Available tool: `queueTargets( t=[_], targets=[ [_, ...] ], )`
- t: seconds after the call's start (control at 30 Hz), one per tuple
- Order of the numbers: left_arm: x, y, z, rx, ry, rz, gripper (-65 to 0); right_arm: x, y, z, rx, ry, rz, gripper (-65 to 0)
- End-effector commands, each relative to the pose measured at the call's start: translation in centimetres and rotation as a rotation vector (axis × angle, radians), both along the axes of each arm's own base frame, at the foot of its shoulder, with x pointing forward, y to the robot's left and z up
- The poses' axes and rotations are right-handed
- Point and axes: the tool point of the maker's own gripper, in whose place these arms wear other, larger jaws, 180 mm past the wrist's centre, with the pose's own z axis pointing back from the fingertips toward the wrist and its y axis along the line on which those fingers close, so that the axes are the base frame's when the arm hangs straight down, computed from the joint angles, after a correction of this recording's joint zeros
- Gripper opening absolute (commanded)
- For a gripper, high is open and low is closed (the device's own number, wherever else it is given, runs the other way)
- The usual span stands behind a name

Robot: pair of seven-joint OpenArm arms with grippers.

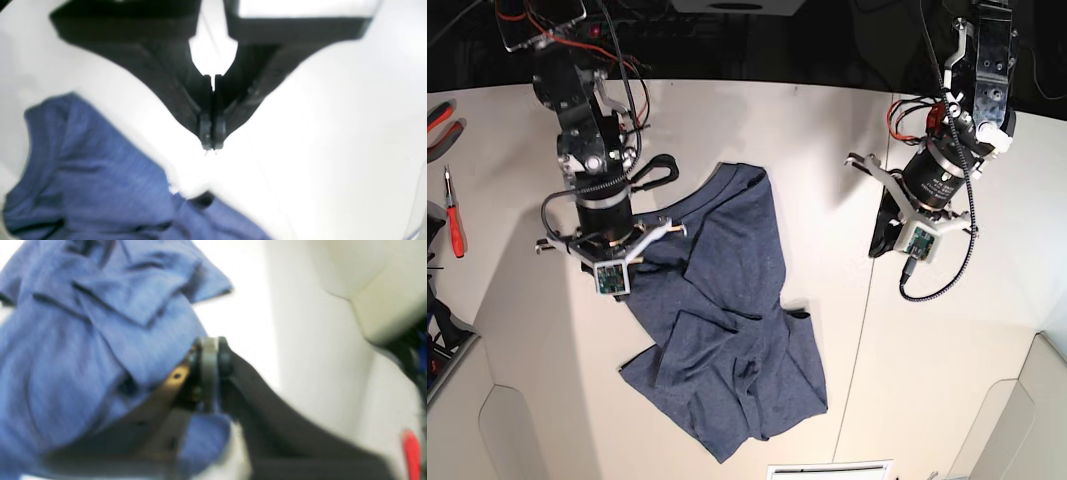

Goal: Layout the t-shirt on the table in an organized manner, then fold the t-shirt properly
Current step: 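Lower both grippers toward the crumpled blue t-shirt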

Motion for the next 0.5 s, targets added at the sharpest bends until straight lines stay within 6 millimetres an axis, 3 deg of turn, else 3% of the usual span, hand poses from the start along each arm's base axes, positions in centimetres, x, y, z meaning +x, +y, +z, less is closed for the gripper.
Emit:
queueTargets(
  t=[0.0, 0.03, 0.1, 0.17, 0.2, 0.3, 0.47],
  targets=[
    [0.1, -1.0, 0.9, -0.022, -0.032, -0.028, -65.0, 2.2, 0.8, 2.1, 0.002, -0.069, 0.037, -51.1],
    [-0.1, -1.6, 0.8, -0.024, -0.025, -0.045, -62.9, 3.1, 1.8, 2.1, 0.009, -0.061, 0.074, -42.4],
    [-0.4, -2.6, 0.1, -0.018, -0.007, -0.068, -50.3, 4.9, 3.3, 2.3, 0.023, -0.050, 0.118, -31.5],
    [-0.4, -2.6, -0.3, -0.022, 0.002, -0.043, -41.8, 6.6, 4.7, 2.2, 0.051, -0.032, 0.130, -31.1],
    [-0.3, -2.3, -0.5, -0.019, 0.003, -0.018, -40.7, 7.3, 5.4, 2.0, 0.072, -0.014, 0.135, -31.1],
    [0.2, -1.7, -0.8, -0.013, 0.004, 0.016, -40.7, 8.9, 7.6, 0.8, 0.101, 0.049, 0.163, -31.1],
    [0.8, -1.7, -0.4, -0.013, -0.009, 0.016, -40.7, 9.6, 10.1, -1.7, 0.108, 0.159, 0.197, -31.2]
  ],
)
